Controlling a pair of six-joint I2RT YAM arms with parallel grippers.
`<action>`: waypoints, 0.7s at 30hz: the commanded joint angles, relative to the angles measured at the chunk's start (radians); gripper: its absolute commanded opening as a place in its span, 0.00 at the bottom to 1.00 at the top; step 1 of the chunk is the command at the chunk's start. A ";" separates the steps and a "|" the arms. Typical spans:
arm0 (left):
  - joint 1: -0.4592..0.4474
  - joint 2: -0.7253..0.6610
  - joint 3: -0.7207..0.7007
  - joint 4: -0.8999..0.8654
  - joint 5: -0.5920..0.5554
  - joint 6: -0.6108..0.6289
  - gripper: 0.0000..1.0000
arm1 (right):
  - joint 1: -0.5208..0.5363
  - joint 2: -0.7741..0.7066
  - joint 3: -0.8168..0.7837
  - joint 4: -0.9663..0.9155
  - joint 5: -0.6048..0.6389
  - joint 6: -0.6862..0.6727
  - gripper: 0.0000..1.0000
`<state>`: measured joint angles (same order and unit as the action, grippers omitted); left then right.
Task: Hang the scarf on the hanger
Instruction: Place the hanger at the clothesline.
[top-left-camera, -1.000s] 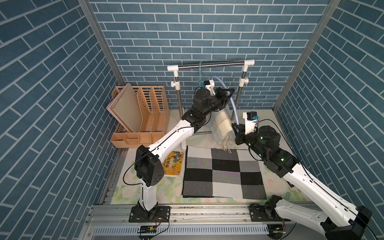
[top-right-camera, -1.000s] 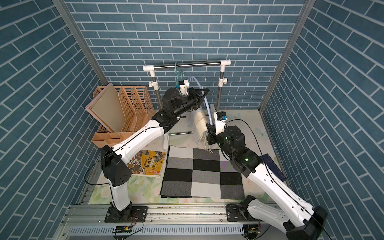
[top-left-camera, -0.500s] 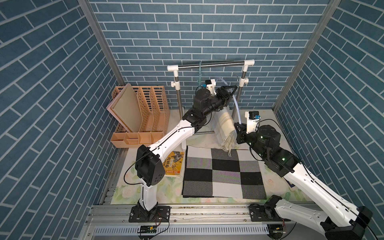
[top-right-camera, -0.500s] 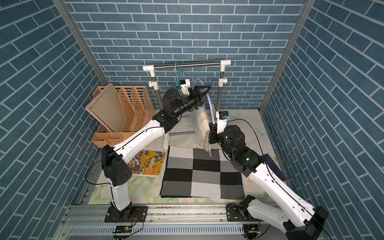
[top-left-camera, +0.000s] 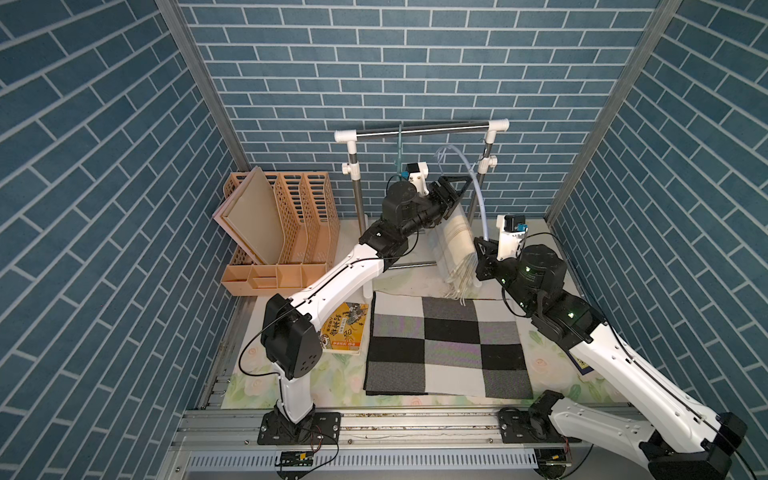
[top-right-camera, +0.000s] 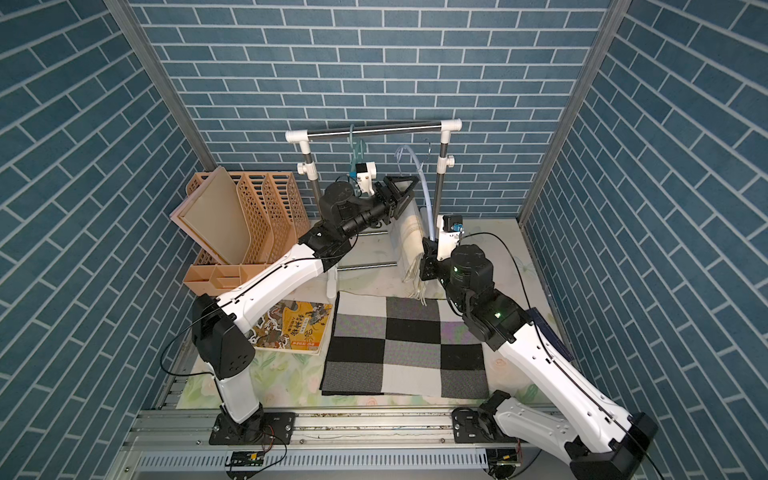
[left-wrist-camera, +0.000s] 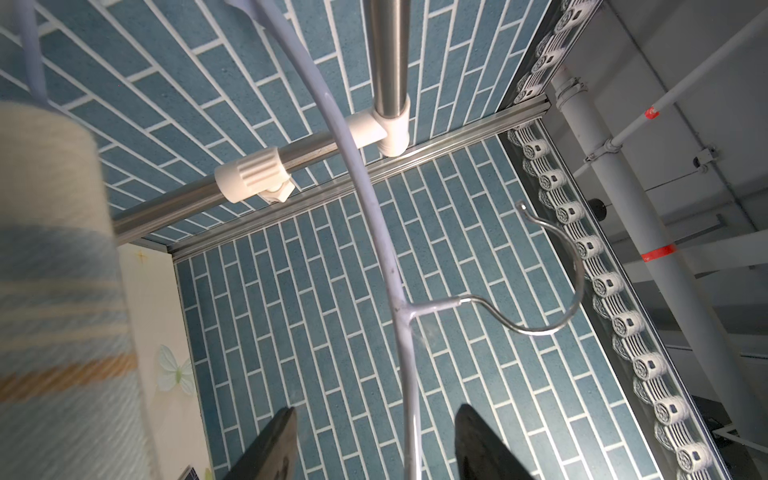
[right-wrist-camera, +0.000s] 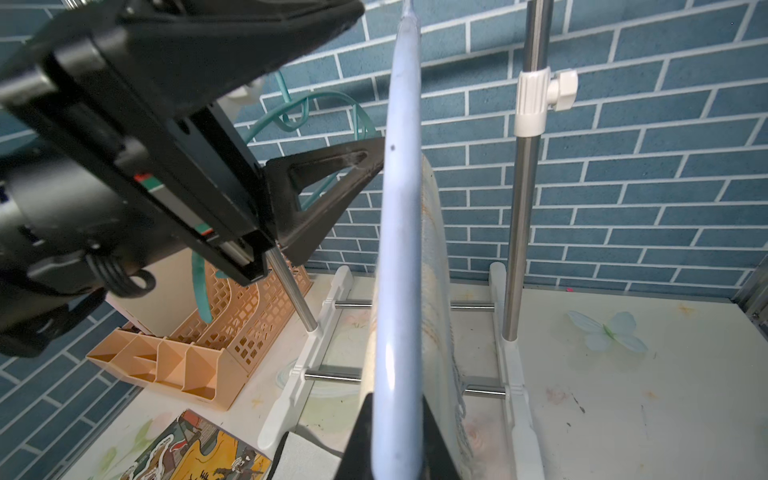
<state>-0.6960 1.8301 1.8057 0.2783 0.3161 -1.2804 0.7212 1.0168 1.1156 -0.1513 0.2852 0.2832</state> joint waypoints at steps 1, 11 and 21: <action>0.003 -0.051 0.001 -0.019 0.012 0.044 0.64 | 0.000 0.007 0.079 0.101 0.040 -0.018 0.00; 0.004 -0.191 0.024 -0.223 0.001 0.226 0.68 | -0.018 0.145 0.243 0.010 0.058 -0.018 0.00; 0.003 -0.567 -0.305 -0.296 -0.211 0.479 0.70 | -0.059 0.262 0.391 -0.059 0.033 0.015 0.00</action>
<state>-0.6960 1.3399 1.5768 0.0055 0.1982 -0.9173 0.6739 1.2751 1.4220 -0.2825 0.3138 0.2844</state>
